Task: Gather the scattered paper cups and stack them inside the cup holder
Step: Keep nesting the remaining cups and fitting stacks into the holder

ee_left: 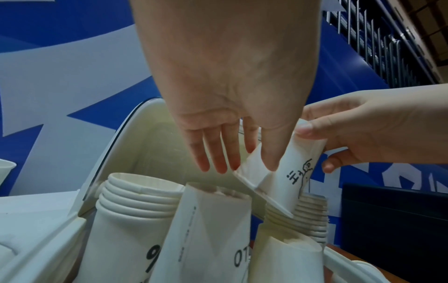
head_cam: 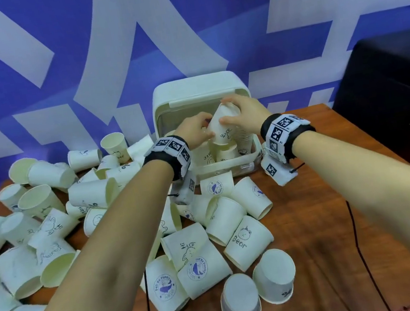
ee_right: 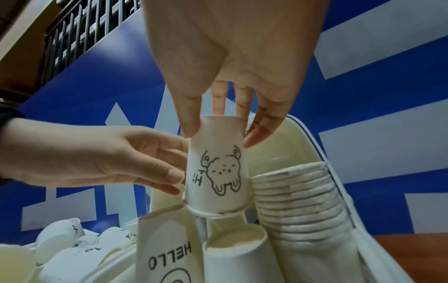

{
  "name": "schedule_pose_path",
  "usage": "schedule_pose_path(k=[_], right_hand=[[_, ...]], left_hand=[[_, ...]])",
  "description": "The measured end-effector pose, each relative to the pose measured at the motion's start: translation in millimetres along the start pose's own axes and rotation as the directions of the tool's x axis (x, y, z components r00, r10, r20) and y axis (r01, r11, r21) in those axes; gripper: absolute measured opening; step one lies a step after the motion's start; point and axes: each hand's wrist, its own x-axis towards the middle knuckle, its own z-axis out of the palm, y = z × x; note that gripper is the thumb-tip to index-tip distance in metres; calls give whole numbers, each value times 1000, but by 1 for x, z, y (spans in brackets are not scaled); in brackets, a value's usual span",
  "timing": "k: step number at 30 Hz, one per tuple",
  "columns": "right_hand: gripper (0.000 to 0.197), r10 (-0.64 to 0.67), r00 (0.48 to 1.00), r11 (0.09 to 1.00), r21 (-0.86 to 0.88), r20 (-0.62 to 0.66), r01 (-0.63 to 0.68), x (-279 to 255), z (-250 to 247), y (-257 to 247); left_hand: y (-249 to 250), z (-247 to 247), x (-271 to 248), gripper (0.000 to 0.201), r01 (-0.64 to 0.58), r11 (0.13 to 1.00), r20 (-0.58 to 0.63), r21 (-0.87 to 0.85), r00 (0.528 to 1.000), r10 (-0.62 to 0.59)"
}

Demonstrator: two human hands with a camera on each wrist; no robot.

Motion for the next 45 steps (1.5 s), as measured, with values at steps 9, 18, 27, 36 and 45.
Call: schedule_pose_path(k=[9, 18, 27, 36, 45], right_hand=[[52, -80, 993, 996, 41, -87, 84, 13, 18, -9], [50, -225, 967, 974, -67, -116, 219, 5, 29, -6], [48, -272, 956, 946, -216, -113, 243, 7, 52, 2], [30, -206, 978, 961, -186, 19, 206, 19, 64, 6], [43, -132, 975, 938, -295, 180, 181, 27, 70, 6]], left_hand=[[-24, 0, 8, 55, 0, 991, -95, -135, 995, -13], [-29, 7, 10, 57, -21, 982, -145, -188, 989, -7], [-37, 14, 10, 54, -37, 986, -127, -162, 992, 17], [-44, 17, 8, 67, -7, 999, -126, -35, 992, 3], [-59, 21, 16, 51, -58, 960, -89, 273, 992, 85]])
